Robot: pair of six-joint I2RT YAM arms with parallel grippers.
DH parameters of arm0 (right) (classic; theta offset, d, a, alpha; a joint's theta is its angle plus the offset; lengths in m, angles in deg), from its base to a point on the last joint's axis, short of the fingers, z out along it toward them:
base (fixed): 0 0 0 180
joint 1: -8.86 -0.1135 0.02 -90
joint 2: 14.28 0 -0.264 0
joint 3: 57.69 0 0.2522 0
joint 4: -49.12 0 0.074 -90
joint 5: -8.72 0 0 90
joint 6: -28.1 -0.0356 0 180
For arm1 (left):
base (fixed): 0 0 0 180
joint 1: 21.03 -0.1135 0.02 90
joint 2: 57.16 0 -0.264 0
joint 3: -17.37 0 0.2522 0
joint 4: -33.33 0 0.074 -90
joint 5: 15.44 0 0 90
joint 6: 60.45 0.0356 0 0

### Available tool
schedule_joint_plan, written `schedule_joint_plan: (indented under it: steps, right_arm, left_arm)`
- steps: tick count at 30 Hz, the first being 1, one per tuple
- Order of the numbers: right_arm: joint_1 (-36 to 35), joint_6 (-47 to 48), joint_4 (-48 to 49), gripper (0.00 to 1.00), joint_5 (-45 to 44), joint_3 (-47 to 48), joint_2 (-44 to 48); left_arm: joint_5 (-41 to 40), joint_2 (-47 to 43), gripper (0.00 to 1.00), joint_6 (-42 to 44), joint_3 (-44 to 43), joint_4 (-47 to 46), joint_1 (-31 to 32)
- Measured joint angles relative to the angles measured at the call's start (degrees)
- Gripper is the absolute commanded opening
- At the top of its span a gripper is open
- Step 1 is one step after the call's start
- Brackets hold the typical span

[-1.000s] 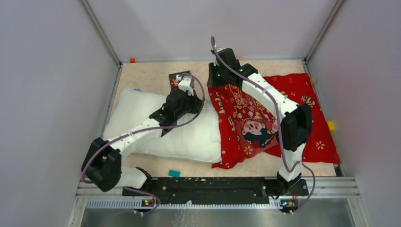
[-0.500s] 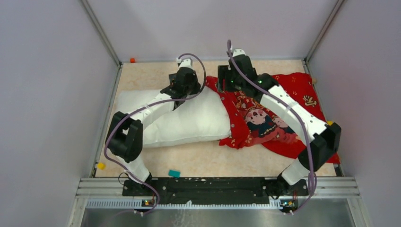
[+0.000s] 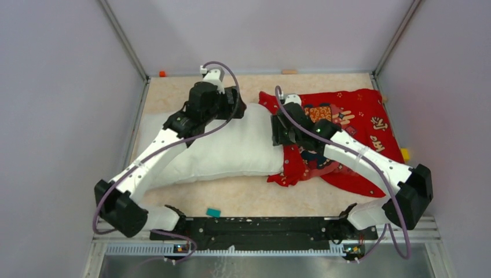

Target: Put the pillow into the pillowcase

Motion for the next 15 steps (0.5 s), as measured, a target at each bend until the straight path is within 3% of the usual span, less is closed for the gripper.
schedule_joint_plan:
  steps: [3, 6, 8, 11, 15]
  right_arm:
    - [-0.61, -1.44, -0.37, 0.48, -1.92, -1.55, 0.92]
    - [-0.76, -2.69, -1.42, 0.42, -4.39, -3.13, 1.27]
    - [-0.76, -3.28, -2.1, 0.32, -5.62, -3.67, 1.27]
    - [-0.76, -3.72, -2.64, 0.03, -7.06, -3.67, 1.22]
    - [-1.05, -3.89, -4.59, 0.0, -8.24, -2.34, 0.5]
  left_arm:
    - [-0.46, -5.99, 0.98, 1.22, 1.99, 3.21, 2.21]
    - [-1.49, -8.35, 0.9, 1.6, 4.85, 5.46, 6.58]
    - [-1.55, -7.26, 0.83, 1.49, 7.32, 5.6, 8.61]
    - [-2.64, -3.43, 0.62, 0.61, 10.69, 5.09, 9.07]
    - [-4.37, 0.72, 0.18, -1.81, 11.15, 2.91, 8.87]
